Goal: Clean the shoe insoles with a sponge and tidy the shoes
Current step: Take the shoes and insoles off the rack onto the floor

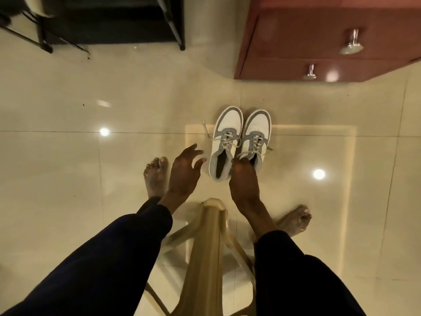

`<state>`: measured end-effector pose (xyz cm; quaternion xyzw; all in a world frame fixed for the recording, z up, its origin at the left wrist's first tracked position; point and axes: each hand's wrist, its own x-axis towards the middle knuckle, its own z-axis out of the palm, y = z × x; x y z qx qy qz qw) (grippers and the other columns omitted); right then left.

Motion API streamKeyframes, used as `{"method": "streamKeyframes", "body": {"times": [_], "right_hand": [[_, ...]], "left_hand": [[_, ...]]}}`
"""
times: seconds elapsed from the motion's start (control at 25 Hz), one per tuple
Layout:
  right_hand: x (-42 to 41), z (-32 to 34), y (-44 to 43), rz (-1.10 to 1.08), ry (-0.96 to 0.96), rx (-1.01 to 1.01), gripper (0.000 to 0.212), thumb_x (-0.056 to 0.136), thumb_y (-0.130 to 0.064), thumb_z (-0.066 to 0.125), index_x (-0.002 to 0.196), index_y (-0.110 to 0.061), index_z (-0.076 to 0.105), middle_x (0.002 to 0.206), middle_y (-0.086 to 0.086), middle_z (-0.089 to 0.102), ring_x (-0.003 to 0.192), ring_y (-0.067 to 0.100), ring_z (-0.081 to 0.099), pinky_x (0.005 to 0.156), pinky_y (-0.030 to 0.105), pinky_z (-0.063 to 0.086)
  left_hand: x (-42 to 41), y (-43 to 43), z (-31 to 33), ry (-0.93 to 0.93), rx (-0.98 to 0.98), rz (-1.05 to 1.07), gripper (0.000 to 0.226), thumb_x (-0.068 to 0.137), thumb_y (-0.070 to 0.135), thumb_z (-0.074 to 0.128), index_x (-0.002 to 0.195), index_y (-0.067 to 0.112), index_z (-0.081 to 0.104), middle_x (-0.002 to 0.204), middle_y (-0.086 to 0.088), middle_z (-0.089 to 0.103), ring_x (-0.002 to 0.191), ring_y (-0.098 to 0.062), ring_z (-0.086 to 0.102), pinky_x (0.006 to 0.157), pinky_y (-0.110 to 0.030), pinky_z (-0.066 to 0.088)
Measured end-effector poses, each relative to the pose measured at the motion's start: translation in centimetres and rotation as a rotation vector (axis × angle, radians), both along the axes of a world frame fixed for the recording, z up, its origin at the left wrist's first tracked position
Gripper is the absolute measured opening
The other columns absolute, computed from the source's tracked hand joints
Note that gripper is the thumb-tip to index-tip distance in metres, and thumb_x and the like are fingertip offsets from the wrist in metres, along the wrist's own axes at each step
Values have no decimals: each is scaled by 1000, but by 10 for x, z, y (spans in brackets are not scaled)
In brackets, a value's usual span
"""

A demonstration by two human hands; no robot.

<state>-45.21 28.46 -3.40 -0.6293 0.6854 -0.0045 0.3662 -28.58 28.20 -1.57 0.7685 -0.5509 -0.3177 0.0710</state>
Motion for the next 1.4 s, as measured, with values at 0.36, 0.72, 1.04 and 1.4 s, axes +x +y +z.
{"method": "streamKeyframes", "body": {"times": [0.36,0.72,1.04,1.4], "right_hand": [[158,62,-143,260,23,-135,40,85,20,53,116,-2,65,110,17,61,89,36,66,72,39,52],[343,85,-284,555,34,-266,50,86,13,67,134,0,56,130,20,57,109,30,64,89,37,59],[520,56,-324,889,236,-573,96,78,-8,84,155,-4,28,155,24,38,140,40,42,106,46,50],[518,36,-353,849,354,-676,67,93,-12,70,150,-5,36,153,20,44,141,37,43,111,43,43]], "left_hand": [[153,-101,36,-94,-329,51,18,96,29,72,111,21,76,129,8,69,111,-12,67,81,-32,58],[357,-223,56,-445,-316,128,43,89,9,77,130,9,64,134,-13,60,114,-31,63,75,-43,60],[490,-250,38,-687,-161,-4,81,77,-14,65,150,12,42,145,-28,42,118,-42,52,81,-43,54],[513,-281,0,-833,-52,-145,72,79,12,86,143,22,52,145,-23,48,125,-43,55,77,-47,63]]}}
